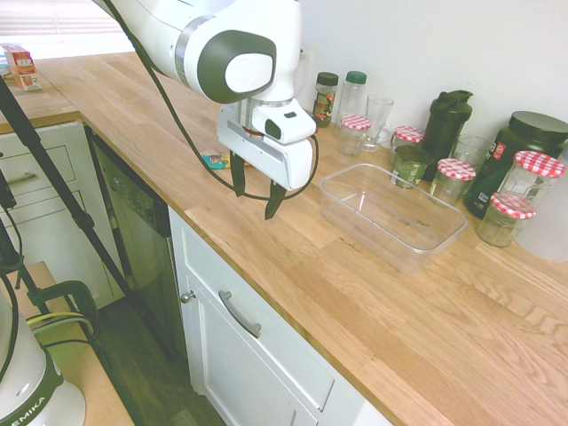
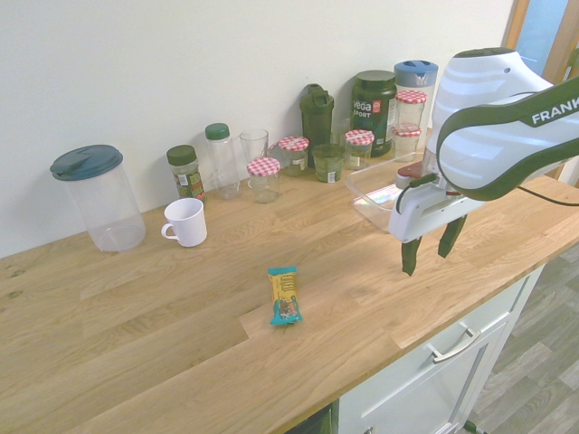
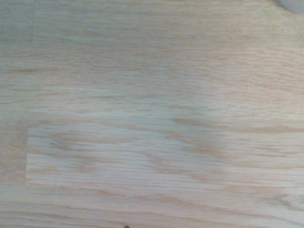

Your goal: Put the protein bar into the container

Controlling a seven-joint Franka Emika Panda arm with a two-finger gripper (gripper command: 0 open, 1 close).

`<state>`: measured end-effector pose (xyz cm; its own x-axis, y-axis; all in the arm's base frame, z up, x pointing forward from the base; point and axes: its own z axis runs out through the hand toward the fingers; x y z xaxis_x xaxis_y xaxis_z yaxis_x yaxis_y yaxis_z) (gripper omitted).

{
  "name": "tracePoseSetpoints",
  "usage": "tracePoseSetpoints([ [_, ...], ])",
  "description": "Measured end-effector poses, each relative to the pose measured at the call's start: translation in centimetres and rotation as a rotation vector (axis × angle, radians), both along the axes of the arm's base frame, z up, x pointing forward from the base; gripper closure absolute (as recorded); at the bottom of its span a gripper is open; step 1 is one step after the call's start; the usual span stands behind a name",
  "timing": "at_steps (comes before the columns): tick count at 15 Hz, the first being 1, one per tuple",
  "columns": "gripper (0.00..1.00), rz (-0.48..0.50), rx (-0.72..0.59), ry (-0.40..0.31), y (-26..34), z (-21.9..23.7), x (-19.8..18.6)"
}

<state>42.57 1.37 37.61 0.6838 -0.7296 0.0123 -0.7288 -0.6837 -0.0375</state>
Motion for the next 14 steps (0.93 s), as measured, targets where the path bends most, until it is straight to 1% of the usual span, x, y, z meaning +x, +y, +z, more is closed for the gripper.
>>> tracePoseSetpoints([
  [2, 0.00, -0.011, -0.007, 0.001, 0.1, 0.0, 0.0],
  [4, 0.00, -0.020, -0.023, -0.012, 1.5, 0.8, 0.0],
  [8, 0.00, -0.048, -0.050, -0.051, 10.5, 4.4, -0.2],
  [11, 0.00, -0.113, -0.042, -0.053, 17.0, 5.9, 0.1],
  [14, 0.00, -0.184, -0.065, -0.033, 20.1, 4.2, 2.6],
])
